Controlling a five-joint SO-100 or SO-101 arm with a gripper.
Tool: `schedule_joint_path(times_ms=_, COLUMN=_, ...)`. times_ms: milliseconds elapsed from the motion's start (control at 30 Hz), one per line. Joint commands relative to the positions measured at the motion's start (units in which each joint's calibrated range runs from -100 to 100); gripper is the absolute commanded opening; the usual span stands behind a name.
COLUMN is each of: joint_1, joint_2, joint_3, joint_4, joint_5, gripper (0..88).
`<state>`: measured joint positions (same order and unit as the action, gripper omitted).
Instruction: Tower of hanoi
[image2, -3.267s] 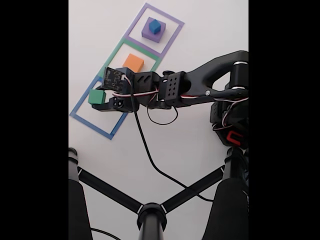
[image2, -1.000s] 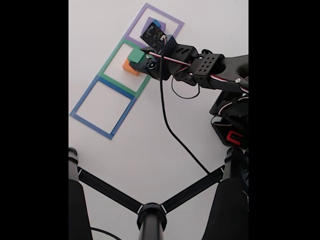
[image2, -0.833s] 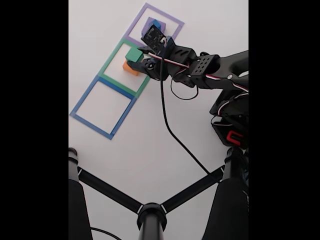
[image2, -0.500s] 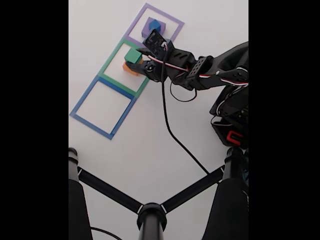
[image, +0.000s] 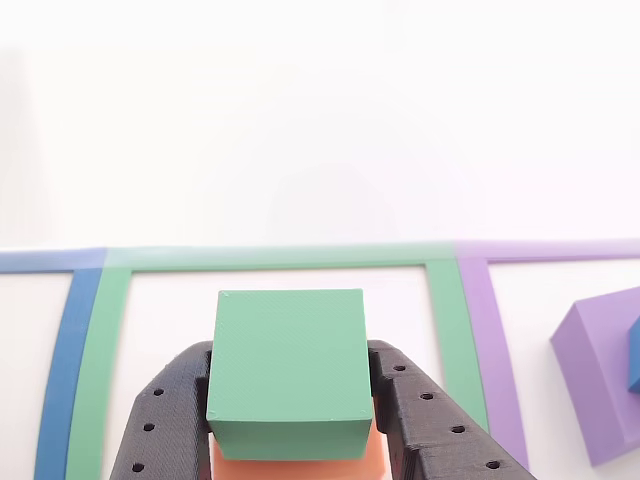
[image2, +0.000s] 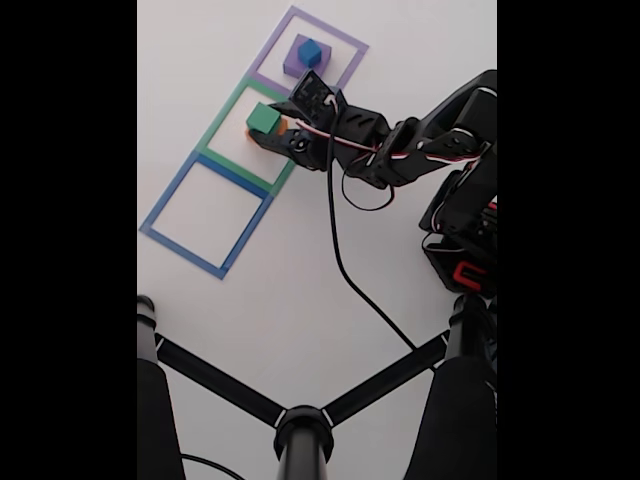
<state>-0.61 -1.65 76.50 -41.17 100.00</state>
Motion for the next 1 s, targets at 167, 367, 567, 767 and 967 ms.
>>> schedule_joint_path(times_ms=167, joint_1=1.1, joint_2=3.7, joint_3=-0.2, joint_4=-5.0, joint_5=0.0, gripper=9.4)
schedule_joint_path(times_ms=367, joint_1=0.2, joint_2=5.0, joint_3=-0.1, joint_4=-6.8, joint_5=0.0, gripper=11.6)
schedule_joint_path(times_ms=567, joint_1=0.0, joint_2=5.0, joint_3=1.2, joint_4=-9.0, joint_5=0.0, gripper=23.3)
schedule_joint_path(times_ms=767, joint_1=0.3, joint_2=4.2, joint_3=1.6, joint_4=-10.5, joint_5=0.0, gripper=30.5)
schedule_joint_path(times_ms=967, joint_1=1.3, joint_2=-1.7, joint_3=1.1, joint_4=-6.9, joint_5=0.0, gripper=34.7)
